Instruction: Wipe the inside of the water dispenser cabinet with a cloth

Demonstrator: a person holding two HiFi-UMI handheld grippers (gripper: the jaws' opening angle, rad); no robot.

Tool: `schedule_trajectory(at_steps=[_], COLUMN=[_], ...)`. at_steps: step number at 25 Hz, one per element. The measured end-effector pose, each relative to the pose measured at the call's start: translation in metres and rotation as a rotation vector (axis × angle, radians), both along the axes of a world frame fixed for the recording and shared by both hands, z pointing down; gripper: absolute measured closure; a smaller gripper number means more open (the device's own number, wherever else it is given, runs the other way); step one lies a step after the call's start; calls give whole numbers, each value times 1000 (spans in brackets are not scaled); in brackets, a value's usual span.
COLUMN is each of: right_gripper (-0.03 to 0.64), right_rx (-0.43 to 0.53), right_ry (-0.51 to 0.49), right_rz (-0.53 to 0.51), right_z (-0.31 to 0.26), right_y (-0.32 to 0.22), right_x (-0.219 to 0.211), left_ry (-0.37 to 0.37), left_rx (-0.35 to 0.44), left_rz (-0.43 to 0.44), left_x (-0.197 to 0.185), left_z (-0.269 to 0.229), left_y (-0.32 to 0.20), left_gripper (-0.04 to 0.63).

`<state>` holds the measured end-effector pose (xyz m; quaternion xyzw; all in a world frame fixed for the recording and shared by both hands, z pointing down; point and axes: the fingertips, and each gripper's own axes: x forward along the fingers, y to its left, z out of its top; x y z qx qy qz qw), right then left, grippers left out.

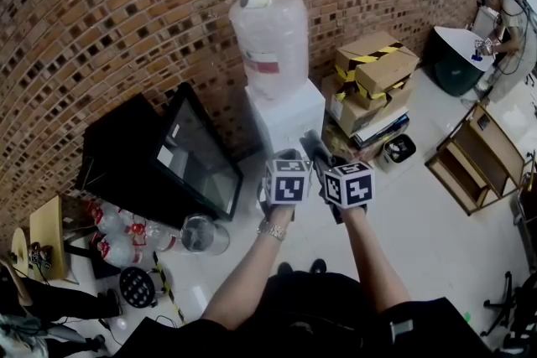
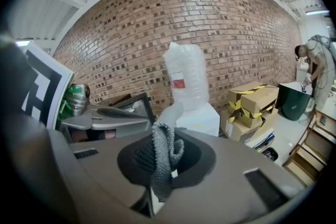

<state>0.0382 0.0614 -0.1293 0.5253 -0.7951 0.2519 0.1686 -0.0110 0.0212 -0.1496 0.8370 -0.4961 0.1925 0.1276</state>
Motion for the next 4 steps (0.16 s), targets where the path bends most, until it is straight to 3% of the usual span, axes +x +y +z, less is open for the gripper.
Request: schedule_trajectory(at_steps=[4], right_gripper=[594], right_rx=[-1], right_ry=[1], right_rz=[-12], right_z=[0], right_y=[3], right_x=[-5], left_ry=[1], left_rx=[16], left_rz=[10], left_x=[0], left_z=[-7], left_y=[2], left_gripper=[594])
